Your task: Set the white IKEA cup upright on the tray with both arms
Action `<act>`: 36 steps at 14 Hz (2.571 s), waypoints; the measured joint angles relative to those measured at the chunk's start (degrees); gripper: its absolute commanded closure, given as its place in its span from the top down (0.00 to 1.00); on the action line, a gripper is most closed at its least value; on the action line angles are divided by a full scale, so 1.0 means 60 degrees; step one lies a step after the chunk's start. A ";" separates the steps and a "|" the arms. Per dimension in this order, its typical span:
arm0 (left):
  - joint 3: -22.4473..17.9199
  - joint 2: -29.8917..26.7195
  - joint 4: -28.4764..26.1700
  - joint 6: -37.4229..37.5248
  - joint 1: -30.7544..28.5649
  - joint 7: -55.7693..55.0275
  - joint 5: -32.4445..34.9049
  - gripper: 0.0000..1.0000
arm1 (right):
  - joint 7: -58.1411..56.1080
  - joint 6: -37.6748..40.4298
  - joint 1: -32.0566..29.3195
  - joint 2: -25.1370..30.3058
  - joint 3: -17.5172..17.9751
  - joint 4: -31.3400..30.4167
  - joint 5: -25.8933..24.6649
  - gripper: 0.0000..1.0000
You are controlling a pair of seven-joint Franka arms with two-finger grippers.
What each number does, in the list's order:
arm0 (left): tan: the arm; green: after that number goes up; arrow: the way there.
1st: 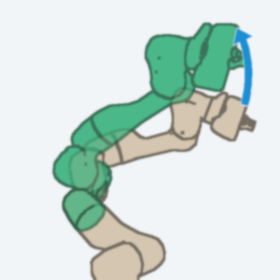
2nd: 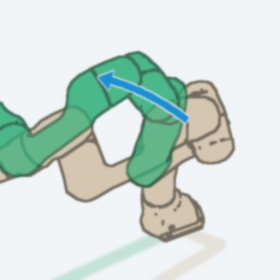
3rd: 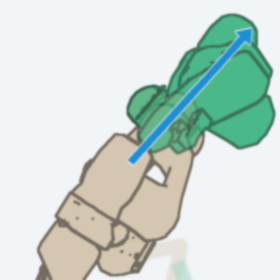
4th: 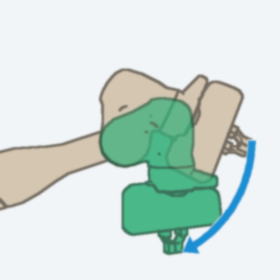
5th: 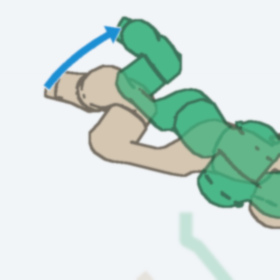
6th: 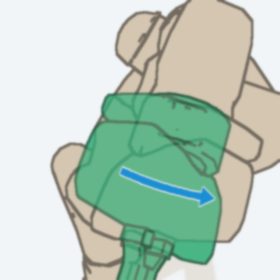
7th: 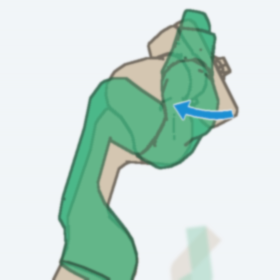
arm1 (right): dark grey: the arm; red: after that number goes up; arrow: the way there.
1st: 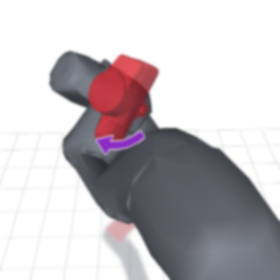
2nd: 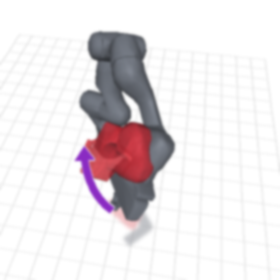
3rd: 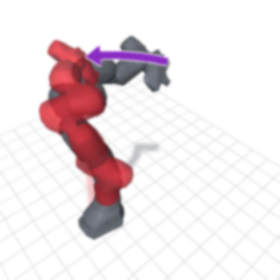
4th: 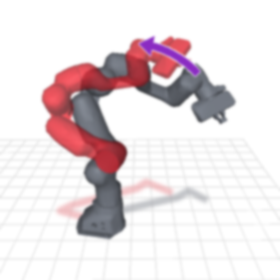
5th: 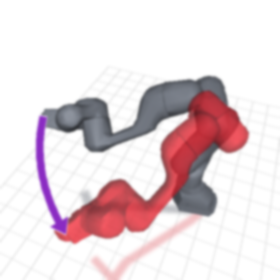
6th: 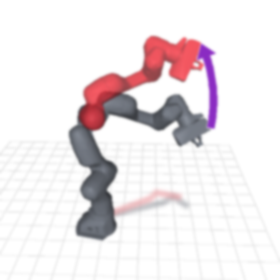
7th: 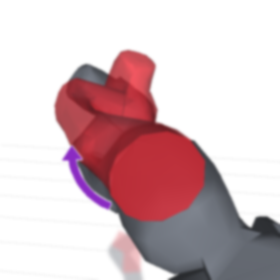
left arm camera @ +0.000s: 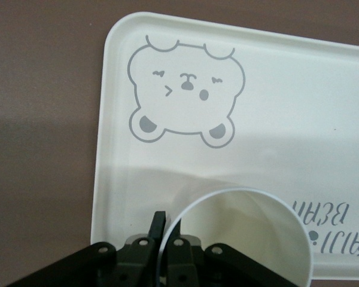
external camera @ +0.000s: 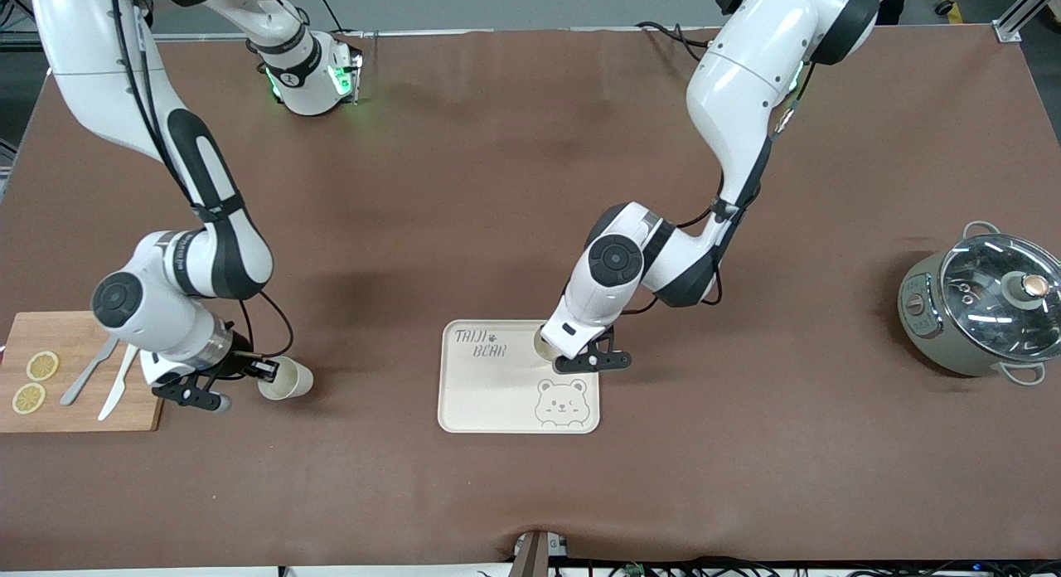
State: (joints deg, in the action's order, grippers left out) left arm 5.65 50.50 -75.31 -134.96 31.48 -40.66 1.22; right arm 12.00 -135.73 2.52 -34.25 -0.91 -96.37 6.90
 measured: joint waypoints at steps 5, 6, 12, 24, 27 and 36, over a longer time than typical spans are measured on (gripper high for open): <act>-0.0157 0.0219 0.0017 -0.0226 0.0015 0.0000 0.0000 0.00 | 0.2080 0.2840 0.0386 0.0171 0.0041 0.2773 0.0065 0.00; -0.0187 0.0218 0.0028 -0.0227 0.0007 0.0000 0.0000 0.00 | 0.2460 0.2942 0.0560 0.0169 0.0051 0.2999 0.0204 0.00; -0.0230 0.0218 0.0047 -0.0228 0.0002 0.0000 0.0000 1.00 | 0.5111 0.2685 0.2075 -0.0321 0.0071 0.4022 0.0324 0.00; -0.0352 -0.2057 0.0545 0.3411 -0.1123 0.0925 -0.0017 1.00 | 0.7227 0.0926 0.3629 -0.2051 0.0013 0.4221 -0.0652 0.00; -0.0373 -0.2707 0.0509 0.4357 -0.2441 0.3291 -0.0251 1.00 | 0.7336 0.0872 0.3716 -0.2168 0.0007 0.4225 -0.0673 0.00; -0.0400 -0.3484 0.0426 0.5074 -0.4352 0.6172 -0.0289 1.00 | 0.7524 0.0526 0.4037 -0.2700 0.0001 0.4216 -0.0675 0.00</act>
State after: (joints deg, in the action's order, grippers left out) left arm 3.25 29.60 -72.76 -104.52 5.37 -3.62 -0.52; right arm 57.14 -132.57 26.75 -50.45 -0.90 -71.07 2.85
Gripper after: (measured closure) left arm 0.000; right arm 0.960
